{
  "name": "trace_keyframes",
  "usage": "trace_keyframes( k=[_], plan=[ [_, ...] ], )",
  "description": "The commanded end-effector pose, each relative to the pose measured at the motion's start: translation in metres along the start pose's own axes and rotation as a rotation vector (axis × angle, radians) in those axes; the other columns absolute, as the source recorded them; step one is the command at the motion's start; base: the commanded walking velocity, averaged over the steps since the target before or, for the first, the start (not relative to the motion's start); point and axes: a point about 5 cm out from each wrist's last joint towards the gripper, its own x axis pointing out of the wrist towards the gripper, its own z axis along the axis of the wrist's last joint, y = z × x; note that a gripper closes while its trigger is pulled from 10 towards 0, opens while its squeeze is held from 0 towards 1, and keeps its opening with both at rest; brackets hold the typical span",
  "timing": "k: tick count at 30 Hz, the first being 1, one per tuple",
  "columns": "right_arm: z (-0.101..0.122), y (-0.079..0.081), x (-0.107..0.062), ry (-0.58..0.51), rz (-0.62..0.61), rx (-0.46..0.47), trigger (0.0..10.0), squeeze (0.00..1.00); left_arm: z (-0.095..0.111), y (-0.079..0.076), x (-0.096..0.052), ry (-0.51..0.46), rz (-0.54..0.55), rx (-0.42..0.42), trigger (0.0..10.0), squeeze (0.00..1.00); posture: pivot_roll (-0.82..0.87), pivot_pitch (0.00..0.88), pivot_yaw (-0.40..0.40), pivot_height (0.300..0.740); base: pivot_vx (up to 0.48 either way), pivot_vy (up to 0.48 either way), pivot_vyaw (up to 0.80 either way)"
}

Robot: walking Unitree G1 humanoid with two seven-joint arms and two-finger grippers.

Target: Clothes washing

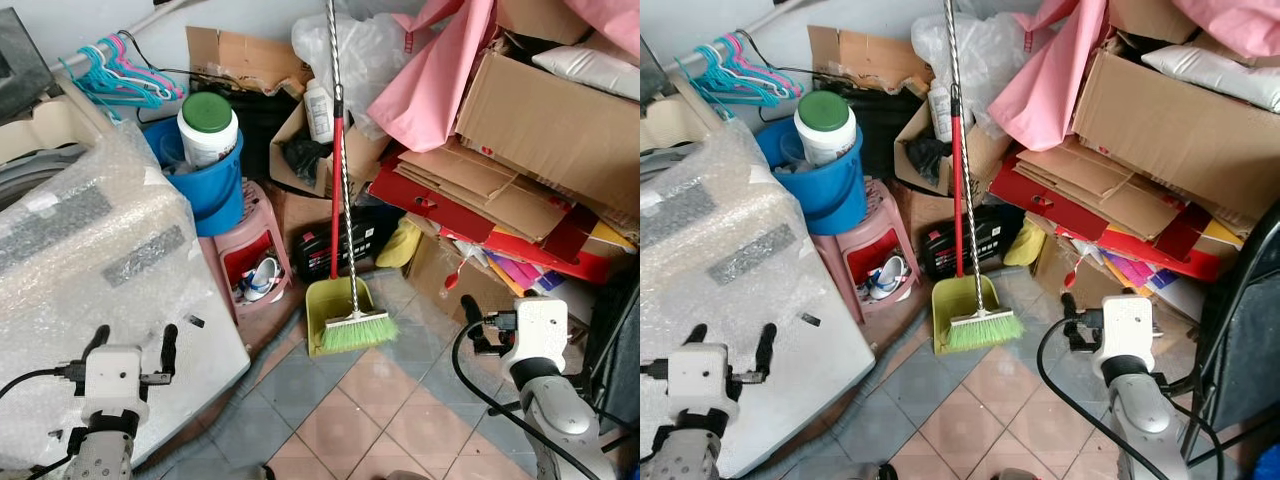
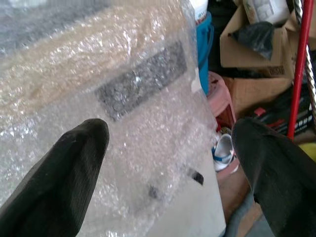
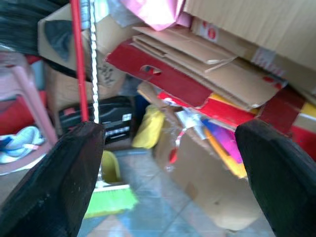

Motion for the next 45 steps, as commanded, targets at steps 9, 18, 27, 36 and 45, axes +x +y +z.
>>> trace_keyframes(
  k=[9,18,27,36,45],
  plan=[
    [0.020,0.020,0.008,-0.074,0.058,0.056,10.0,0.00,0.020,-0.019,0.015,-0.025,-0.072,-0.128,10.0,0.00,-0.08,0.054,0.038,0.740,0.000,0.000,0.77],
    [0.034,0.043,0.021,-0.116,0.080,0.132,10.0,0.00,0.037,-0.054,0.042,0.004,-0.199,-0.205,10.0,0.00,-0.07,0.044,0.029,0.740,0.000,0.000,0.79],
    [0.037,0.042,0.021,-0.122,0.089,0.129,10.0,0.00,0.045,-0.047,0.044,-0.001,-0.105,-0.164,10.0,0.00,-0.07,0.061,0.025,0.740,0.000,0.000,0.79],
    [0.038,0.042,0.021,-0.122,0.088,0.136,10.0,0.00,0.048,-0.046,0.041,0.015,-0.104,-0.121,10.0,0.00,-0.06,0.074,0.032,0.740,0.000,0.000,0.79],
    [0.039,0.046,0.025,-0.127,0.082,0.155,10.0,0.00,0.053,-0.048,0.045,0.014,-0.110,-0.115,10.0,0.00,-0.04,0.074,0.039,0.740,0.000,0.123,0.78]
  ],
)
